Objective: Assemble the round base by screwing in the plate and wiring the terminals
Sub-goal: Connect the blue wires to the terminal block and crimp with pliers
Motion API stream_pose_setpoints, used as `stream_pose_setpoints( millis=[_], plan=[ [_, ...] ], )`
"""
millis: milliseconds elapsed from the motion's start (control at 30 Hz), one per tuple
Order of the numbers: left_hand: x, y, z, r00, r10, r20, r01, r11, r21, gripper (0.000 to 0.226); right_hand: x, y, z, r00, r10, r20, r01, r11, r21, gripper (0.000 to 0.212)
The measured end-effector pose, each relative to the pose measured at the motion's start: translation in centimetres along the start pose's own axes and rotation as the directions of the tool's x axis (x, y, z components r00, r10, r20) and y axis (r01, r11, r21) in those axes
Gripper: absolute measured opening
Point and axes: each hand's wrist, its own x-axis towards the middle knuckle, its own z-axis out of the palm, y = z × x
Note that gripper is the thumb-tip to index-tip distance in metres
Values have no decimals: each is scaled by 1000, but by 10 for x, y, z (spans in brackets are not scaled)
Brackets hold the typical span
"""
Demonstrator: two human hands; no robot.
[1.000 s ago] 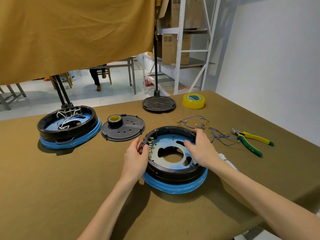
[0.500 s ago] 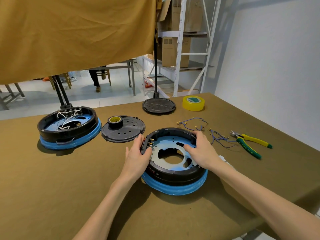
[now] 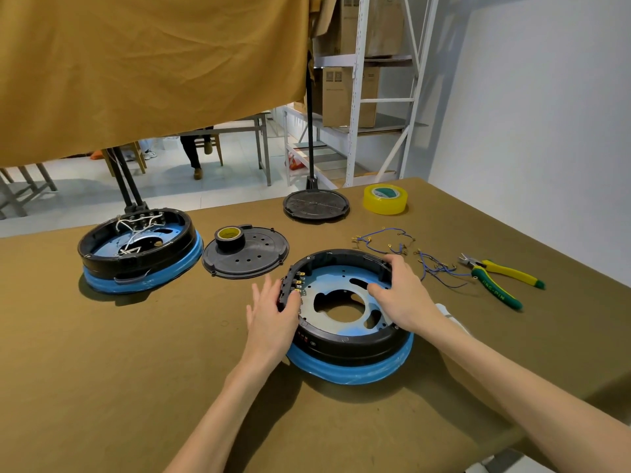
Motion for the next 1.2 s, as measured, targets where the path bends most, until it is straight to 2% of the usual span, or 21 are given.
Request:
stream_pose_setpoints(
  millis=[200,433,567,633,767,967,1000,1067,1133,1200],
  plan=[
    [3,-8,-2,989,134,67,-141,984,107,67,3,-5,3,1000,11,8,-11,996,-83,74],
    [14,-9,-13,981,163,109,-182,964,194,63,2,-3,0,999,-8,47,13,995,-98,78],
    [23,0,-13,977,97,189,-127,980,152,65,1,-1,-2,998,-8,56,14,994,-104,79],
    [20,-1,-9,981,114,159,-131,986,101,62,2,-3,0,999,-7,46,13,992,-129,82],
    [16,-3,-7,987,127,95,-132,990,50,74,7,-8,-1,998,2,56,6,990,-142,85],
    [18,-4,-4,991,118,58,-119,993,6,73,6,-10,-1,997,13,71,-1,986,-166,86],
    [18,-4,-4,992,114,60,-114,993,3,73,5,-11,-2,999,-8,54,22,965,-263,83],
    [17,-4,-4,989,124,75,-124,992,-4,74,5,-17,-1,981,-194,-19,161,861,-482,68],
    [17,-4,-2,990,130,59,-129,991,-23,72,11,-33,1,928,-371,17,339,829,-445,46],
    [15,-7,1,992,127,13,-126,990,-58,60,20,-54,7,914,-365,178,403,870,-286,36]
  ],
)
